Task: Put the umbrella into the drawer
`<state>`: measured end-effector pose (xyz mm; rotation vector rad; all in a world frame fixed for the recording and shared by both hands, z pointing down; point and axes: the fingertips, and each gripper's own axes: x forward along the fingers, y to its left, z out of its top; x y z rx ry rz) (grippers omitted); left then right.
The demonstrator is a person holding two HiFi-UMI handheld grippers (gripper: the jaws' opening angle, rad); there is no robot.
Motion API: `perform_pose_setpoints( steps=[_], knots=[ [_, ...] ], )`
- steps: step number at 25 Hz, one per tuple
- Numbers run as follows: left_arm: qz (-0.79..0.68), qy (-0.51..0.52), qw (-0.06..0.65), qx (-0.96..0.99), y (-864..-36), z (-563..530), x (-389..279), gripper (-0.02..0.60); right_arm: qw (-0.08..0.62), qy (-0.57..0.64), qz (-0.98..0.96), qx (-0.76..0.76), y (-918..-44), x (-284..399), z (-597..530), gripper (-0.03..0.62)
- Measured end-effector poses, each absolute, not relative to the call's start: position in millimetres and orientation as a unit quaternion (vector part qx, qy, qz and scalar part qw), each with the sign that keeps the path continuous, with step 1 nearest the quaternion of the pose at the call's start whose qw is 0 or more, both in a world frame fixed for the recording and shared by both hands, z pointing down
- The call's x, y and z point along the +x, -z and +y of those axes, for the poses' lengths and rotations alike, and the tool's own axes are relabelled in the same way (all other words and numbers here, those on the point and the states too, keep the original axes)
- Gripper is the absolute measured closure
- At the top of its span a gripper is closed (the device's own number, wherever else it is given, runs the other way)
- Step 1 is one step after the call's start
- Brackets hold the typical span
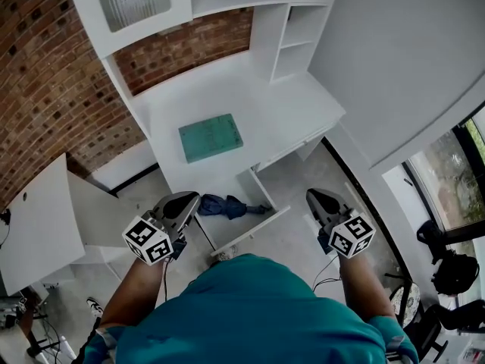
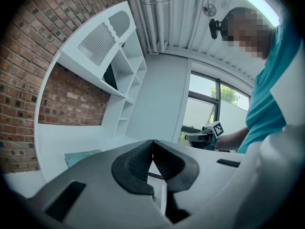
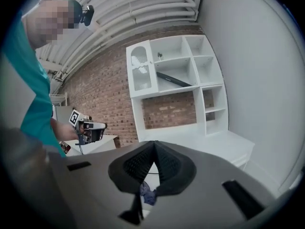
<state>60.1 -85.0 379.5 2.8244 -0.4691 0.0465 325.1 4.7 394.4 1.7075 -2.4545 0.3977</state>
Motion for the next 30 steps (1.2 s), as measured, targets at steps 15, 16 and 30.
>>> perform_pose_setpoints(
  steps=[15,16,30],
  knots=[
    [-0.161,-0.017,0.139,0.977,-379,-77,69,0.566,0.067,-0.138,-0.812,0.563,-400,329,13,0.572],
    [-0.16,-0.017,0.139,0.977,-380,-77,70,0.566,0.066,-0.138,-0.811,0.564,-400,329,14,0.572],
    [-0.156,-0.02,0.14,0.978,-380,-81,79,0.566,0.07,-0.139,-0.811,0.564,-403,336,15,0.572]
  ],
)
